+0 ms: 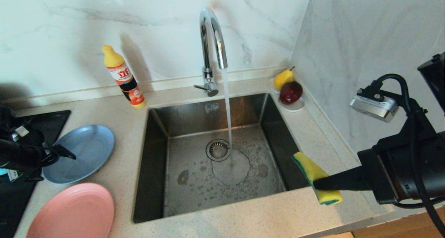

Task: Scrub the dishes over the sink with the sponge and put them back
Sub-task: Wash the plate

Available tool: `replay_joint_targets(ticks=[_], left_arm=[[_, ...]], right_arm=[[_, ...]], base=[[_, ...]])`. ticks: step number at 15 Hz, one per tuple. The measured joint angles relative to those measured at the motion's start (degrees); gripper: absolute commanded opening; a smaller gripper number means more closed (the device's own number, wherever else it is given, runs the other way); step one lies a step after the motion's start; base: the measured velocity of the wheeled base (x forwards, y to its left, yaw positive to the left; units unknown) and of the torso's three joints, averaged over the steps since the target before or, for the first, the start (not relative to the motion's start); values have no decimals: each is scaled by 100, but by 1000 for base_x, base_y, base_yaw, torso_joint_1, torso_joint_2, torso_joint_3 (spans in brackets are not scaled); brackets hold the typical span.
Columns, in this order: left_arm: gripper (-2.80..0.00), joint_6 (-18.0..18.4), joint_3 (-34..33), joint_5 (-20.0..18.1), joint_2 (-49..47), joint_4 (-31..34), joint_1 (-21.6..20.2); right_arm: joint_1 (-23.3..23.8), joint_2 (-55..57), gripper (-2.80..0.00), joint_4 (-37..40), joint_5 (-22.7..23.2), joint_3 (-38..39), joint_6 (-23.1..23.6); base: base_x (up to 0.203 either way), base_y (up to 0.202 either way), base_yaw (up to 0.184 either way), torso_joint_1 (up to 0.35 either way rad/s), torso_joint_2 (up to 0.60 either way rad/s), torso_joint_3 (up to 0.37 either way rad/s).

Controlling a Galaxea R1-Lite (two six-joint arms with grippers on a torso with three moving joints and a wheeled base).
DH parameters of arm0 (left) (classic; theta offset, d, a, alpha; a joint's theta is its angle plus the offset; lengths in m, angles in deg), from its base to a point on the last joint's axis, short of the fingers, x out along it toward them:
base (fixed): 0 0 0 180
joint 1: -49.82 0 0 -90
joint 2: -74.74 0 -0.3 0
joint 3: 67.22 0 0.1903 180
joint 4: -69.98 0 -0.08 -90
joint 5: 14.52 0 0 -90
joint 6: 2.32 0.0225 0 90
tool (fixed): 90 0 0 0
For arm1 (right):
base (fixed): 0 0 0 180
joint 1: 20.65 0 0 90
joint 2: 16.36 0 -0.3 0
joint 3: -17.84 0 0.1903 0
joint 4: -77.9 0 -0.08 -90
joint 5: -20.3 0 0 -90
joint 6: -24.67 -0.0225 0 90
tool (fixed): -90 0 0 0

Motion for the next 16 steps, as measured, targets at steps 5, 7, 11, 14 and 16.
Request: replay_joint_targets(ticks=[5,7,11,14,16], left_arm=[[-280,-64,72,157,-58,10,34],[-280,-119,126,192,-75,13,39],[-280,-134,264,361,-102,28,39],[-280,-155,438,380,-105,17,37],[-280,-329,577,402,-108,19,19]], right_arm=[[0,-40,-280,-3,0,-9,-2],[0,-68,-280,-1,2,-6,-5],[0,-95,-280,2,5,-4,-11],[0,-100,-280,8,106,-9,-13],[0,-101,-280,4,149,-9,-13]], base=[[0,0,0,0,0,0],[0,0,0,0,0,0],[0,0,0,0,0,0],[0,0,0,0,0,0],[0,0,0,0,0,0]])
